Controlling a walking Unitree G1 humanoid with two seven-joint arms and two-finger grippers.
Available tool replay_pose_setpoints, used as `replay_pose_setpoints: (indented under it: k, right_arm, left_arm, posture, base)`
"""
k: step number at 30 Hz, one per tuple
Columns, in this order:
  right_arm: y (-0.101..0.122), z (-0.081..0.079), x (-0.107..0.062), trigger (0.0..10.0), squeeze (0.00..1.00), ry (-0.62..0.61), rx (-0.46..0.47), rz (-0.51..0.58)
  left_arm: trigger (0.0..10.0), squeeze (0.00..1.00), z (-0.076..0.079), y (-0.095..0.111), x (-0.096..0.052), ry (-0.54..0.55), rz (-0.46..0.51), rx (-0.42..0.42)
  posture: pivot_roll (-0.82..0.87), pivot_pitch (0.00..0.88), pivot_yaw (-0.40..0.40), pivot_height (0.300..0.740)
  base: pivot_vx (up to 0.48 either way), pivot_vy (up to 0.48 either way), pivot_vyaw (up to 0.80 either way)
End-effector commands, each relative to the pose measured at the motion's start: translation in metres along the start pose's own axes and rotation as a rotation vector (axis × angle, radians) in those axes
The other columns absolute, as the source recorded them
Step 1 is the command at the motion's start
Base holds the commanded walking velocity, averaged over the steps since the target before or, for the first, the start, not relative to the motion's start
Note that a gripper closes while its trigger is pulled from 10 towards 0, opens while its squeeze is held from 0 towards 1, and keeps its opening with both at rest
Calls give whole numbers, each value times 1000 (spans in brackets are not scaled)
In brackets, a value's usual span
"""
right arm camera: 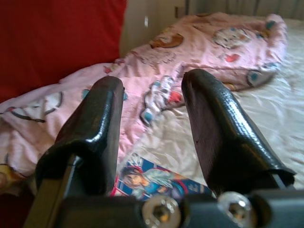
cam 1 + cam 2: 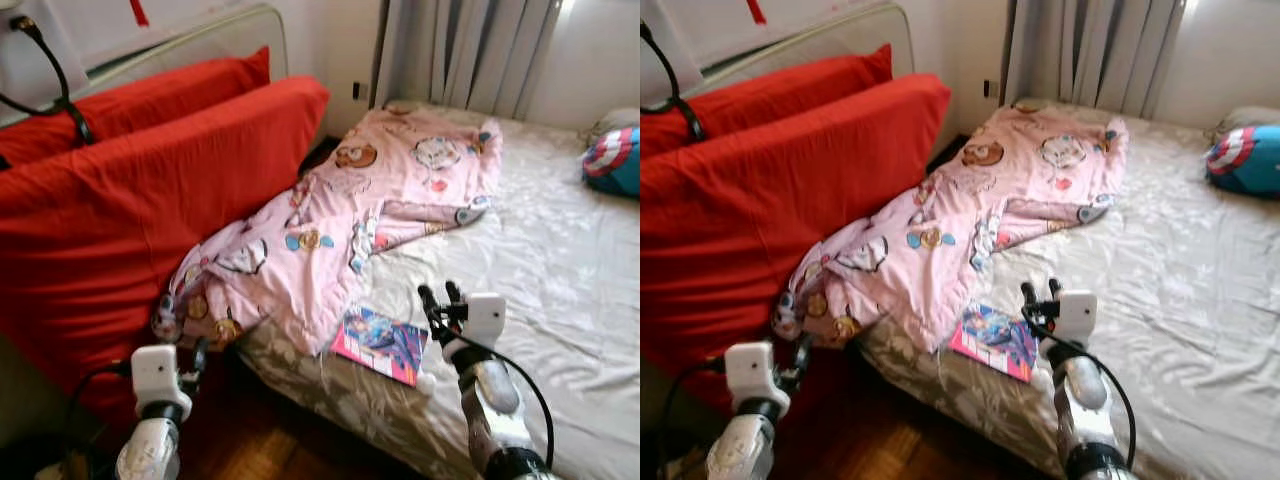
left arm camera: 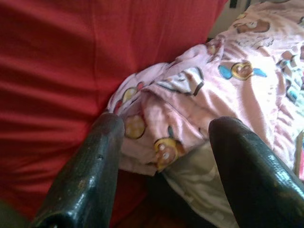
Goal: Clean up the room
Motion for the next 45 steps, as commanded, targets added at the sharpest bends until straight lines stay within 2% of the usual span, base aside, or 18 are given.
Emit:
replay_pose_setpoints:
  k: [1, 4, 7, 12, 16, 22, 27, 30, 33, 39, 45]
  right_arm:
    - [5, -6, 2, 10000, 0, 27, -2, 22]
    - [7, -13, -1, 10000, 0, 43, -3, 39]
    - [7, -15, -6, 10000, 0, 51, -9, 38]
    - [9, -5, -12, 10000, 0, 18, -25, 28]
    - [13, 0, -13, 10000, 0, -2, -31, 32]
    - [16, -4, -19, 10000, 0, 12, -51, 31]
    - [14, -5, -24, 10000, 0, 14, -44, 18]
    - [16, -4, -25, 10000, 0, -11, -29, 18]
    - [16, -3, -24, 10000, 0, -36, -32, 16]
    - [17, 0, -30, 10000, 0, -75, -24, 9]
    - [20, 0, -30, 10000, 0, -83, -2, 16]
  left_arm:
    - [10000, 0, -2, 3, -1, -20, -4, 13]
    - [10000, 0, -8, 3, -5, -8, -16, 22]
    - [10000, 0, -6, 8, -6, -2, 0, 8]
    - [10000, 0, 6, 14, -9, 2, 11, -20]
    - [10000, 0, 9, 18, -9, 12, 22, -34]
    - [10000, 0, 3, 30, -6, 52, 54, -43]
    - [10000, 0, 5, 35, -8, 55, 64, -49]
    - [10000, 0, 9, 38, -8, 52, 71, -63]
    - [10000, 0, 21, 36, -4, 4, 57, -84]
    - [10000, 0, 35, 37, 1, -43, 43, -96]
    - [10000, 0, 38, 35, 2, -75, 24, -90]
  posture:
    - [-115, 52, 24, 740]
    - [-115, 58, 12, 740]
    - [-120, 62, -3, 740]
    - [-137, 63, 6, 740]
    - [-142, 61, 6, 740]
    - [-140, 51, -19, 740]
    - [-138, 45, -20, 740]
    - [-136, 46, -15, 740]
    - [-145, 46, -9, 740]
    - [-177, 42, 8, 740]
    - [-195, 58, 14, 740]
  base:
    - [0, 0, 0]
    - [0, 0, 0]
    - [0, 0, 0]
    - [0, 0, 0]
    - [0, 0, 0]
    - [0, 0, 0]
    - [0, 0, 0]
    - [0, 0, 0]
    - [0, 0, 0]
    - [0, 0, 0]
    - [0, 0, 0]
Point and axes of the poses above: a point about 5 cm out from each wrist's last joint towards the gripper, its own x axis pointing out of the wrist towards the gripper, its own y axis along the axis of the wrist's last joint, z = x × y, the point moved 1 cm from there along x, pointing out of the wrist towards the gripper, and after that the axes turned 9 degrees about -x, right-handed, at the moved point
